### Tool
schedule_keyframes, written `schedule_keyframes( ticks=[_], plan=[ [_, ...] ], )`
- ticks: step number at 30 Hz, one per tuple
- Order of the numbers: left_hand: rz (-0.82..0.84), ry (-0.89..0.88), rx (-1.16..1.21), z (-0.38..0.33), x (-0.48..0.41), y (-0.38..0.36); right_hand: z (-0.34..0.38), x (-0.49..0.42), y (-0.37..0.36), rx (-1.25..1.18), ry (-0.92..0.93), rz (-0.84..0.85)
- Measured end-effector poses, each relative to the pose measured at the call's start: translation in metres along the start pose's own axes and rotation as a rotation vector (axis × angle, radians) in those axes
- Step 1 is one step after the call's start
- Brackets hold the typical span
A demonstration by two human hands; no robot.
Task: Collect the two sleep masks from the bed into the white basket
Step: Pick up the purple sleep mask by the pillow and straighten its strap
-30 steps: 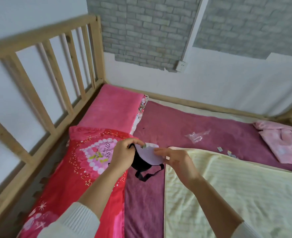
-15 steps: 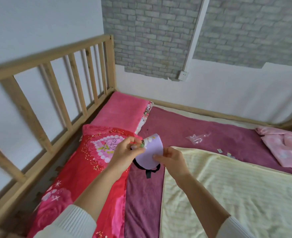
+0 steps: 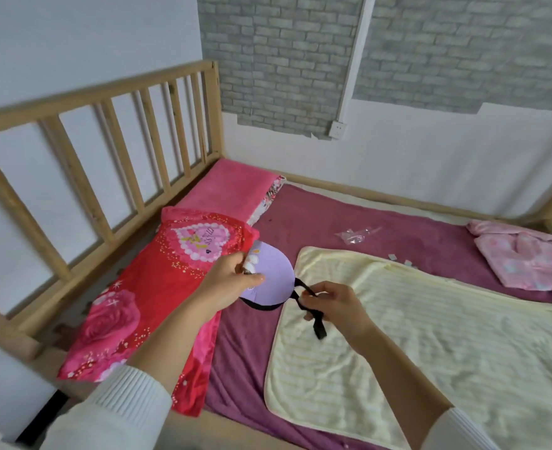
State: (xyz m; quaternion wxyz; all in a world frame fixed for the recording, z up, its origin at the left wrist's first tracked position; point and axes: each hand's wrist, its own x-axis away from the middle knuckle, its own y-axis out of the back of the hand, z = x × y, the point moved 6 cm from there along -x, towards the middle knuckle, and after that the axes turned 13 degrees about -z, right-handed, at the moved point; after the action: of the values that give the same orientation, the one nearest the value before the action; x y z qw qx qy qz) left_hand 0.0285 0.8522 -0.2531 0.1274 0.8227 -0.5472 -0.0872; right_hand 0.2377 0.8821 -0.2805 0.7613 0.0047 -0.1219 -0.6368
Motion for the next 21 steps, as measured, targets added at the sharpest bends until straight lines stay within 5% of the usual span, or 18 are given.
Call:
schedule_keyframes(
  ticks=[8, 13, 18, 21],
  plan=[
    [-0.080, -0.016, -0.132, -0.015, 0.026, -0.021, 0.012, 0.017, 0.078, -0.284, -0.057, -0.095],
    [-0.042, -0.074, -0.171, -0.022, 0.033, -0.042, 0.036, 0.020, 0.078, -0.773, -0.115, -0.054],
    [0.023, -0.165, -0.147, -0.033, 0.036, -0.052, 0.035, 0.010, 0.082, -0.832, -0.204, -0.439],
    [0.046, -0.227, -0.172, -0.035, 0.038, -0.050, 0.032, 0.003, 0.079, -0.856, -0.183, -0.454]
  ],
)
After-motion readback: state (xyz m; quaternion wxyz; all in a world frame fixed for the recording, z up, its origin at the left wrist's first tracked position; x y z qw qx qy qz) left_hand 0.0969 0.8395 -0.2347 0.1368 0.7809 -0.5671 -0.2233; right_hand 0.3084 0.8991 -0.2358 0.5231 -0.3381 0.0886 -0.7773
